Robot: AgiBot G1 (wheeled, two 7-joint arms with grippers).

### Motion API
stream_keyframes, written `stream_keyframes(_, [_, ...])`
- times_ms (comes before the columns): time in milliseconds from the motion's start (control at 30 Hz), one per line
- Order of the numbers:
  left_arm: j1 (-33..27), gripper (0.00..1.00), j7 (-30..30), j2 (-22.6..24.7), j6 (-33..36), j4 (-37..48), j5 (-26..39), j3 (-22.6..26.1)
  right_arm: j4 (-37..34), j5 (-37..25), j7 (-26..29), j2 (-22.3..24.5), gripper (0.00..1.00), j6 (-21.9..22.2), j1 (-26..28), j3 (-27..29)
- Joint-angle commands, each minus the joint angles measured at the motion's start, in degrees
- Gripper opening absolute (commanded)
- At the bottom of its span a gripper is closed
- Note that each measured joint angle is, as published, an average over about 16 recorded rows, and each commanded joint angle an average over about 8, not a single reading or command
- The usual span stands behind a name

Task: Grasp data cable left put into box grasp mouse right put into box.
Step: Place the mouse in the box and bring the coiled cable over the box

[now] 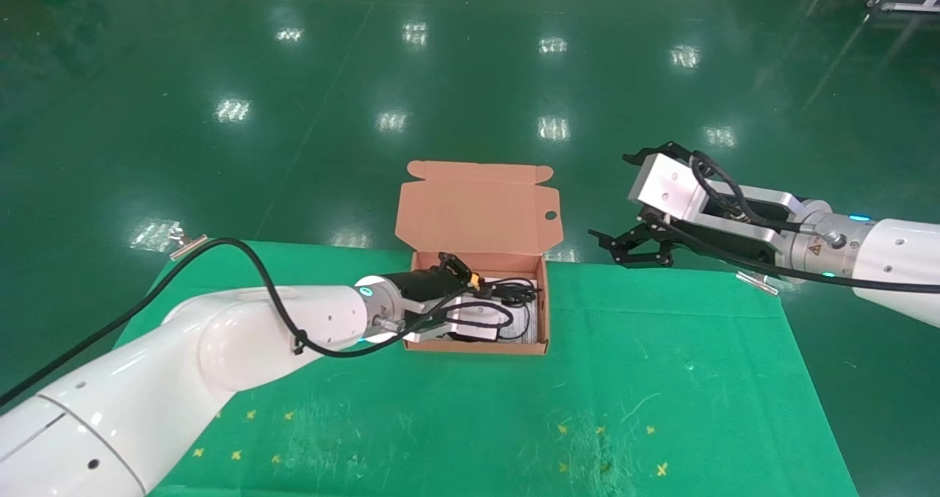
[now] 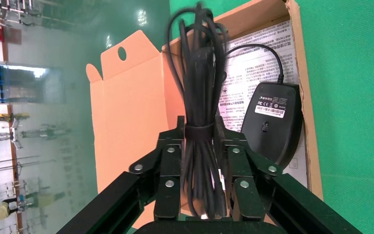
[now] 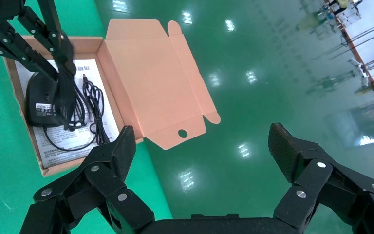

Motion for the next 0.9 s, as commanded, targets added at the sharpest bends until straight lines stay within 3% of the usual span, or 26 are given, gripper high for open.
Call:
stream_keyframes(33, [0.1,1.00,0.0,0.0,0.2,-0.1,0.3,-0.1,-0.3,0.1,-0.1,-0.1,1.00,-0.1,0.0,0.0])
stream_keyframes(400, [-4.9,1.00,-4.5,-4.8,-2.6,-5.6,1.8,-3.0,0.0,-0.4,-2.5,-0.3,1.00,1.0,4.1,1.8])
stream_keyframes(667, [-9.5,1.00,-8.2,-4.6,-1.5,-4.3,4.8,-3.7,-1.2,-3.2,-6.1,-0.4,1.00,-2.6,9.6,1.3])
stream_keyframes(900, [-8.1,1.00,-9.2,-6.9,2.6,-5.7,0.5,-6.3,-1.1,-1.5,-5.8,0.1,1.00,-5.8,8.6,2.6])
